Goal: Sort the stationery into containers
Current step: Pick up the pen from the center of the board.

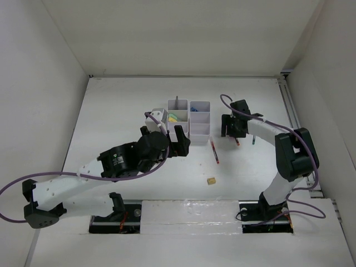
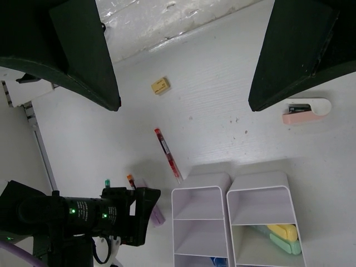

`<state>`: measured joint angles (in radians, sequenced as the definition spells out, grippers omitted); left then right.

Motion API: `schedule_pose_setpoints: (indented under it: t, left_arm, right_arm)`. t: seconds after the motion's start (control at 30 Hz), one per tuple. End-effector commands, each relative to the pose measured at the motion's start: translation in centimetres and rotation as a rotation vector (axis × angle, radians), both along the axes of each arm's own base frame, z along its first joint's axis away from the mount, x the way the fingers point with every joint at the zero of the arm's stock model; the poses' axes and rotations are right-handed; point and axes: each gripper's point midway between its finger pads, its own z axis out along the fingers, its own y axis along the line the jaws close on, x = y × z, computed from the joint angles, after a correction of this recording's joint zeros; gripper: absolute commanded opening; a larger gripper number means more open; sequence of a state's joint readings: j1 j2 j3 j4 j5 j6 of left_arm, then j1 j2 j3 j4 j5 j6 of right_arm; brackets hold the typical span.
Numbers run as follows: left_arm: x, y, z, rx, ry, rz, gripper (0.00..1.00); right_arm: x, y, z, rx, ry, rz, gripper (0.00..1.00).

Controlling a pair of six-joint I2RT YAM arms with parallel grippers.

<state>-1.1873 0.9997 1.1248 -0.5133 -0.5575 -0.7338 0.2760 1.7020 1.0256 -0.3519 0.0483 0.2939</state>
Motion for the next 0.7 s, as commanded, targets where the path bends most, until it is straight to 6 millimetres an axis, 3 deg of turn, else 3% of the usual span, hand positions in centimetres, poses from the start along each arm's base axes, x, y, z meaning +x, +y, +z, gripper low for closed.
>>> schedule_pose_setpoints:
  t: [0.0, 0.07, 0.27, 0.43, 0.57, 0.67]
  left_arm:
    - [0.2, 0.4, 0.9, -0.023, -0.025, 0.008, 1.00]
    - [0.1, 0.5, 1.2, -0.025, -0.026, 0.008, 1.00]
    - [0.3, 0.6, 1.6, -0.023, -0.038, 0.012, 1.00]
    - [0.3, 1.1, 1.7, -0.015, -0.048, 0.018, 1.00]
    - [0.5, 1.3, 1.8, -0.019, -0.052, 0.038, 1.00]
    - [0.7, 1.5, 1.5, -0.017, -0.051, 0.058, 1.00]
  right_arm:
    - [1.0, 0.1, 1.0, -0.012, 0.001, 0.025, 0.71]
    - [0.3, -0.4, 0.4, -0.042, 0.044, 0.032, 0.71]
    - [0.2, -0.6, -0.3, -0.058, 0.067, 0.027, 0.56]
    - [-0.1, -0.9, -0.6, -0.091, 0.085, 0.022, 0.28]
    - [-0.2, -0.6, -0.6, -0.091, 0.085, 0.031, 0.00]
    - [0.5, 0.2, 0.3, -0.051, 0.036, 0.044, 0.00]
